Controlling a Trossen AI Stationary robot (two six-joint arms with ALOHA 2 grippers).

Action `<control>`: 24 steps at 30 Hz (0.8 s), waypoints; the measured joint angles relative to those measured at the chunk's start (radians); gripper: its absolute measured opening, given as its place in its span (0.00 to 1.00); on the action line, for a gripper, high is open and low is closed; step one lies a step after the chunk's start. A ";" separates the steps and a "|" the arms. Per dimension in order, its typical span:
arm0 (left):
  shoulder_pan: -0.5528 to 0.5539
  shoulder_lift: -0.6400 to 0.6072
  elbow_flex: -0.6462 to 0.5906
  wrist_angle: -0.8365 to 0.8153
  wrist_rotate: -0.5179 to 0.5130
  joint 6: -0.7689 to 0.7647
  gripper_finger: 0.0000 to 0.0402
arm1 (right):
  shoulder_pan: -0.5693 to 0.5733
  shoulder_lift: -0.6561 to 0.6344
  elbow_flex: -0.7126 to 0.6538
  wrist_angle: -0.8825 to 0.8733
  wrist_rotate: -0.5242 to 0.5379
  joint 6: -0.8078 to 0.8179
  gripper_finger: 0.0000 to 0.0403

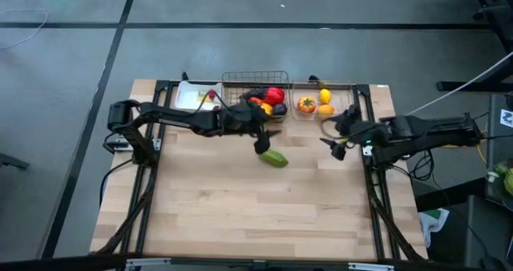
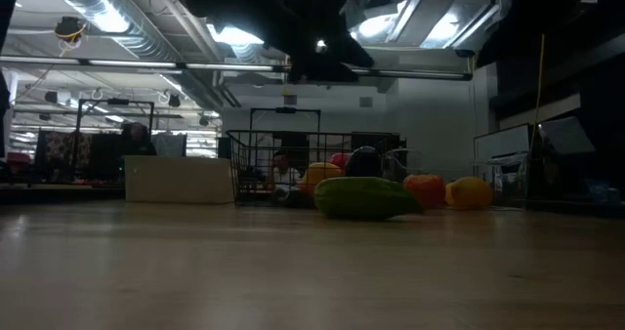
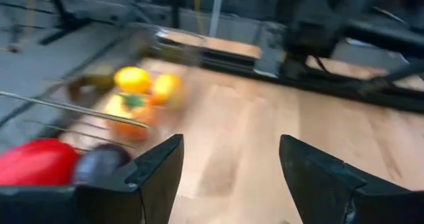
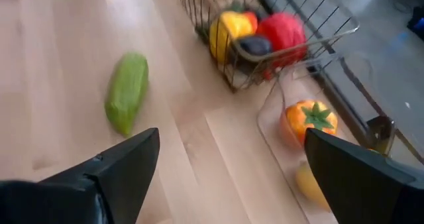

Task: Sort produce into baskets
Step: Put the summer squash into the wire basket

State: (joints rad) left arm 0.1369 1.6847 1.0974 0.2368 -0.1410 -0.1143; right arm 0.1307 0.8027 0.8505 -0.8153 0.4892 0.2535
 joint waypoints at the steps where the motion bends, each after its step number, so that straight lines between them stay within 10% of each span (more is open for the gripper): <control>1: -0.014 0.011 0.004 -0.001 0.006 0.003 0.62 | 0.000 -0.026 -0.008 0.022 0.002 -0.004 0.92; 24: -0.101 0.211 0.049 -0.124 0.095 0.308 0.62 | 0.000 -0.538 -0.591 0.500 -0.146 0.028 0.92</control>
State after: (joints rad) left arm 0.0357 1.8953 1.1461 0.1130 -0.0463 0.1940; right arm 0.1307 0.2652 0.2591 -0.3152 0.3432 0.2816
